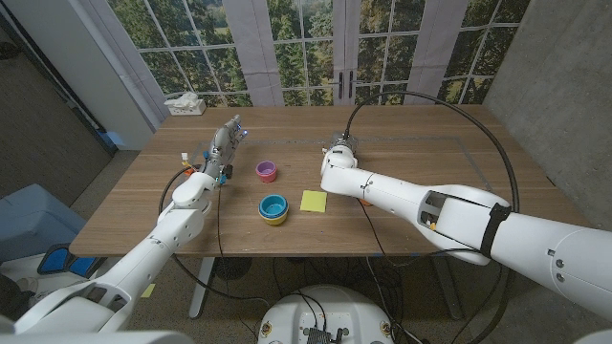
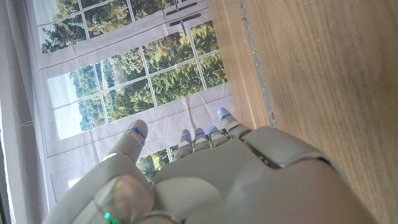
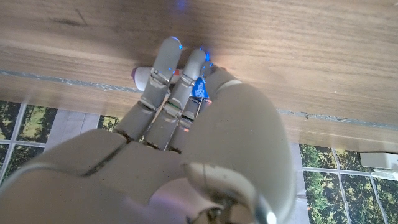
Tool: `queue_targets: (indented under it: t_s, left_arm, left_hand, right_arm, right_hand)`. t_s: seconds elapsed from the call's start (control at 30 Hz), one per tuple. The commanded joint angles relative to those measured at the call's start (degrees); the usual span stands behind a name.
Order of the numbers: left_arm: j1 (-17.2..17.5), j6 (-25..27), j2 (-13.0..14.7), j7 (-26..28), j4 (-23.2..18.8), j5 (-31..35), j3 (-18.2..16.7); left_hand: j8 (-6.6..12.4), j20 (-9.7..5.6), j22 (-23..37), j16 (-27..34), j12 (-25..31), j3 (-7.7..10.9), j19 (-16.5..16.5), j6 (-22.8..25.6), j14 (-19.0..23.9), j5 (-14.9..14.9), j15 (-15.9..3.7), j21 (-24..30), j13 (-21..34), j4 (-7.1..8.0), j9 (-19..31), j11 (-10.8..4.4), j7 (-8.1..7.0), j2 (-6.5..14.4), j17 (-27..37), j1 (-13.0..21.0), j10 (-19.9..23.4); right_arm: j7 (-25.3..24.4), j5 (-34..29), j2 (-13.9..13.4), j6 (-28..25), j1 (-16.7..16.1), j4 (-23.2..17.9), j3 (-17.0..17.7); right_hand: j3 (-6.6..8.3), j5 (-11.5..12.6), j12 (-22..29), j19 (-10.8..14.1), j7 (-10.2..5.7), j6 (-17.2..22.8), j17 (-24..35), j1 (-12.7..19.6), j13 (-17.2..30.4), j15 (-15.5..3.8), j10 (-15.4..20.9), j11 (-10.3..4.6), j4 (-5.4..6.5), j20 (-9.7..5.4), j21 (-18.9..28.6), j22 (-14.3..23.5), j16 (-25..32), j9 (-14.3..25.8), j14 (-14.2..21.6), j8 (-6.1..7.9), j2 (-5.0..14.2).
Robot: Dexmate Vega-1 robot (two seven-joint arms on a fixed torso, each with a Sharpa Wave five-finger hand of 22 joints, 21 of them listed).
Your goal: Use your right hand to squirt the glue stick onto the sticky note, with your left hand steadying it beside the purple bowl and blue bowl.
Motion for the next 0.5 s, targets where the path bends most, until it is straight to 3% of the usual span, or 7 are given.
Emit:
queue_targets:
  t_s: [0.03, 0.2, 0.5]
  left_arm:
    - [-1.0, 0.2, -0.3, -0.5, 1.0, 0.1, 0.4]
    - [-1.2, 0.4, -0.3, -0.4, 1.1, 0.1, 0.4]
    - [-1.6, 0.2, -0.6, -0.6, 1.4, 0.2, 0.7]
  left_hand:
    - [0.03, -2.67, 0.3, -0.2, 0.1, -0.09, 0.3, 0.1, -0.5, -0.2, -2.14, -0.2, 0.2, -0.33, 0.3, -0.15, 0.04, 2.4, 0.2, 0.7, -0.4]
    - [0.03, -2.74, 0.3, -0.2, 0.1, -0.19, 0.4, 0.1, -0.5, -0.2, -2.14, -0.4, 0.2, -0.43, 0.3, -0.15, 0.04, 2.3, 0.2, 0.7, -0.5]
    - [0.0, -2.76, 0.3, -0.3, 0.1, -0.31, 0.4, 0.0, -0.6, -0.2, -2.14, -0.6, 0.2, -0.61, 0.3, -0.18, 0.05, 2.2, 0.2, 0.7, -0.5]
  right_arm:
    - [-1.4, -1.3, -0.2, 3.4, -0.6, 2.8, -1.1]
    - [-3.2, -1.6, -2.8, 4.9, -2.6, -1.5, 0.8]
    - [-5.3, -2.4, -7.0, 7.8, -5.6, -8.5, 3.3]
  right_hand:
    - [-0.28, 0.4, 2.0, 1.0, 2.33, 8.4, 0.4, 0.0, 0.9, -3.73, 8.7, 2.71, -0.01, -6.73, 0.9, 0.3, 1.2, 0.3, 3.0, 0.83, 1.47]
    - [-0.2, 0.9, 2.9, 2.3, 3.24, 10.2, 1.0, 0.4, 2.0, -3.71, 10.7, 3.13, -0.58, -6.75, 1.7, 0.3, 1.7, 0.3, 4.8, 1.34, 1.37]
    - [-0.09, 1.0, 3.2, 2.9, 4.22, 10.9, 0.7, 0.3, 2.9, -3.64, 11.3, 3.89, -0.5, -6.74, 2.1, 0.2, 1.5, 0.9, 6.1, 1.9, 1.71]
